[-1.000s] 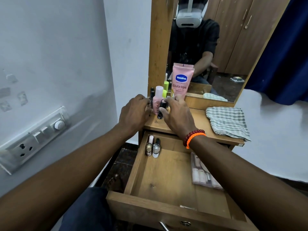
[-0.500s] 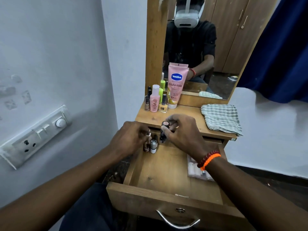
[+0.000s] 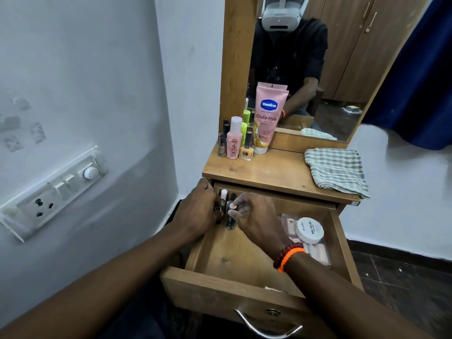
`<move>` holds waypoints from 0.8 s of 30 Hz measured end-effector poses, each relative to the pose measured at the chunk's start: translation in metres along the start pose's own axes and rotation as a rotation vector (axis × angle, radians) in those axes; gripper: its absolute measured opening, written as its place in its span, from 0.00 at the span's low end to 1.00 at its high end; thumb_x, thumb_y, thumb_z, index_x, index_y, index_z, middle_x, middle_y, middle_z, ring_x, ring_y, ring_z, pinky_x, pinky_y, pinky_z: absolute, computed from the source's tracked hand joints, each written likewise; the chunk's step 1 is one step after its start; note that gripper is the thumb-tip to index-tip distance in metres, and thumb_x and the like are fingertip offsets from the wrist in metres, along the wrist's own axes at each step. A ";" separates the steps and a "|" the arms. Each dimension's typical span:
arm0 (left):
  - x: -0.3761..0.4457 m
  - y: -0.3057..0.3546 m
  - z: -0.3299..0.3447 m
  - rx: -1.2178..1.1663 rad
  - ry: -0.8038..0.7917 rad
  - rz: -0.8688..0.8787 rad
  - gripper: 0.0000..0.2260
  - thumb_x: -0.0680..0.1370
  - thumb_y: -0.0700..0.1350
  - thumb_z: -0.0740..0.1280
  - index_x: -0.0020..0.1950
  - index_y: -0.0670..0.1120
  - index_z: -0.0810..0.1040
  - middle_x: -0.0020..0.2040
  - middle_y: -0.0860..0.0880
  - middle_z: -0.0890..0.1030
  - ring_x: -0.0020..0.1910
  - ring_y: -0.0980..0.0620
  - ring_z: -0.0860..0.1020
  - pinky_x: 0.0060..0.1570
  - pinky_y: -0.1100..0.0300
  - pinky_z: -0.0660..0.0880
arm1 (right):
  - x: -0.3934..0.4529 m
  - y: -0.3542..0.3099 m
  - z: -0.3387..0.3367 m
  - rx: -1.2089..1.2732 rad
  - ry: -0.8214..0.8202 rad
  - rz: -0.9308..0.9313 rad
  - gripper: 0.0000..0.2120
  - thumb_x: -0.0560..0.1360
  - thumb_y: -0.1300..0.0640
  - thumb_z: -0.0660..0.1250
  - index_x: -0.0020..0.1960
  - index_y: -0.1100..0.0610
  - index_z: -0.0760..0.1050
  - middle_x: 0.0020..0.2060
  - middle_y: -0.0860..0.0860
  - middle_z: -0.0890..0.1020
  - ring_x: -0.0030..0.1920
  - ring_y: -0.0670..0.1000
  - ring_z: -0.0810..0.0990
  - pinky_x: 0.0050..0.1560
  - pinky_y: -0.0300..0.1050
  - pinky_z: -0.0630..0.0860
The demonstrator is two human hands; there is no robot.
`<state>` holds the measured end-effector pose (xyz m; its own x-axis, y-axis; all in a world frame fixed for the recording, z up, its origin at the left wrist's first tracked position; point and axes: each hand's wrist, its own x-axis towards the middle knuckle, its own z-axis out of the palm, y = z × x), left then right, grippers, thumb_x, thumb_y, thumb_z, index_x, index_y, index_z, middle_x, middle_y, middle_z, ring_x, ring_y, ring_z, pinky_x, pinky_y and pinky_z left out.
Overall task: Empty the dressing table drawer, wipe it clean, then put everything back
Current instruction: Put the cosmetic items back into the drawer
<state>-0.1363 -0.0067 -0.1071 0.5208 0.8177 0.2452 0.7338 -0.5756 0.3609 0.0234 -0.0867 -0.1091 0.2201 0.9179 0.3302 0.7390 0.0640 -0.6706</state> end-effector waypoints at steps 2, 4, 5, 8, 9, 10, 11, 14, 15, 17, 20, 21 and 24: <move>0.001 0.000 0.002 0.005 0.014 0.000 0.08 0.73 0.49 0.73 0.50 0.48 0.83 0.52 0.51 0.68 0.44 0.52 0.74 0.36 0.58 0.71 | 0.000 0.002 0.003 -0.004 0.013 0.001 0.05 0.73 0.57 0.77 0.47 0.54 0.83 0.37 0.47 0.84 0.37 0.43 0.83 0.40 0.47 0.83; 0.001 0.000 0.003 0.003 0.016 -0.002 0.08 0.73 0.48 0.73 0.49 0.47 0.82 0.52 0.51 0.69 0.44 0.52 0.74 0.37 0.58 0.72 | 0.000 0.005 0.004 -0.007 0.018 -0.002 0.06 0.73 0.57 0.78 0.47 0.53 0.82 0.38 0.46 0.84 0.38 0.42 0.82 0.39 0.44 0.83; 0.001 0.000 0.004 -0.003 0.017 0.003 0.08 0.73 0.48 0.73 0.49 0.47 0.82 0.52 0.50 0.69 0.44 0.52 0.74 0.38 0.57 0.73 | 0.000 0.006 0.004 -0.002 0.015 -0.006 0.06 0.73 0.56 0.78 0.47 0.53 0.82 0.39 0.46 0.83 0.38 0.42 0.82 0.40 0.44 0.83; 0.000 -0.002 0.003 -0.044 0.013 0.020 0.08 0.72 0.47 0.74 0.49 0.47 0.82 0.52 0.51 0.69 0.45 0.52 0.74 0.41 0.57 0.75 | 0.000 0.009 0.004 -0.012 0.008 -0.016 0.09 0.72 0.54 0.79 0.48 0.51 0.80 0.43 0.45 0.82 0.41 0.43 0.82 0.42 0.47 0.83; 0.000 -0.003 0.003 -0.061 0.015 0.024 0.08 0.72 0.47 0.75 0.48 0.47 0.81 0.51 0.51 0.69 0.45 0.52 0.74 0.42 0.57 0.75 | -0.001 0.009 0.004 -0.027 0.009 -0.018 0.10 0.71 0.52 0.79 0.49 0.50 0.80 0.44 0.45 0.82 0.43 0.44 0.82 0.44 0.48 0.83; -0.001 -0.003 0.002 -0.075 0.018 0.026 0.08 0.72 0.47 0.75 0.48 0.47 0.81 0.51 0.52 0.69 0.45 0.53 0.74 0.42 0.56 0.75 | -0.002 0.009 0.002 -0.040 0.015 -0.022 0.11 0.71 0.50 0.79 0.49 0.50 0.80 0.45 0.44 0.82 0.45 0.44 0.81 0.45 0.48 0.82; -0.001 -0.003 0.000 -0.089 0.023 0.032 0.08 0.72 0.47 0.75 0.48 0.48 0.81 0.50 0.52 0.69 0.44 0.53 0.74 0.42 0.56 0.76 | -0.003 0.008 0.001 -0.047 0.025 -0.025 0.13 0.70 0.48 0.79 0.50 0.50 0.80 0.46 0.44 0.82 0.46 0.44 0.81 0.46 0.48 0.82; 0.001 0.000 -0.009 -0.127 0.073 0.074 0.04 0.74 0.48 0.73 0.44 0.50 0.81 0.45 0.52 0.74 0.42 0.56 0.74 0.41 0.57 0.75 | -0.008 0.003 -0.009 -0.048 0.069 -0.052 0.16 0.72 0.42 0.76 0.52 0.52 0.81 0.46 0.45 0.82 0.46 0.44 0.81 0.45 0.47 0.82; 0.004 0.001 -0.014 -0.153 0.107 0.081 0.04 0.75 0.49 0.73 0.42 0.51 0.80 0.42 0.54 0.76 0.41 0.58 0.75 0.40 0.58 0.75 | -0.006 0.001 -0.014 -0.052 0.080 -0.058 0.15 0.74 0.42 0.75 0.51 0.52 0.80 0.45 0.45 0.81 0.45 0.44 0.80 0.44 0.47 0.82; 0.015 0.004 -0.026 -0.201 0.188 0.080 0.04 0.76 0.48 0.72 0.42 0.53 0.79 0.39 0.55 0.78 0.39 0.60 0.76 0.39 0.59 0.76 | 0.005 0.001 -0.025 -0.063 0.116 -0.073 0.10 0.77 0.45 0.72 0.50 0.52 0.80 0.43 0.46 0.80 0.43 0.45 0.79 0.43 0.49 0.82; 0.042 0.005 -0.044 -0.208 0.297 0.076 0.05 0.77 0.46 0.70 0.53 0.51 0.80 0.46 0.51 0.80 0.38 0.59 0.75 0.41 0.62 0.72 | 0.038 -0.002 -0.042 -0.070 0.195 -0.085 0.09 0.78 0.49 0.70 0.54 0.53 0.81 0.43 0.48 0.80 0.42 0.49 0.79 0.44 0.55 0.81; 0.053 0.005 -0.049 -0.183 0.316 0.070 0.10 0.78 0.45 0.70 0.59 0.49 0.80 0.50 0.49 0.80 0.40 0.57 0.75 0.44 0.62 0.71 | 0.050 -0.004 -0.047 -0.091 0.223 -0.094 0.11 0.78 0.50 0.69 0.57 0.54 0.81 0.44 0.49 0.79 0.43 0.50 0.79 0.44 0.54 0.81; 0.084 0.010 -0.061 -0.102 0.318 0.005 0.20 0.80 0.45 0.68 0.72 0.47 0.73 0.63 0.45 0.75 0.56 0.47 0.78 0.53 0.56 0.75 | 0.083 -0.015 -0.059 -0.213 0.264 -0.127 0.15 0.80 0.54 0.66 0.65 0.57 0.79 0.49 0.53 0.77 0.48 0.51 0.77 0.40 0.44 0.74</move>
<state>-0.1116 0.0565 -0.0281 0.3506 0.7855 0.5100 0.6757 -0.5892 0.4431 0.0682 -0.0344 -0.0318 0.2540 0.7733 0.5810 0.8811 0.0627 -0.4687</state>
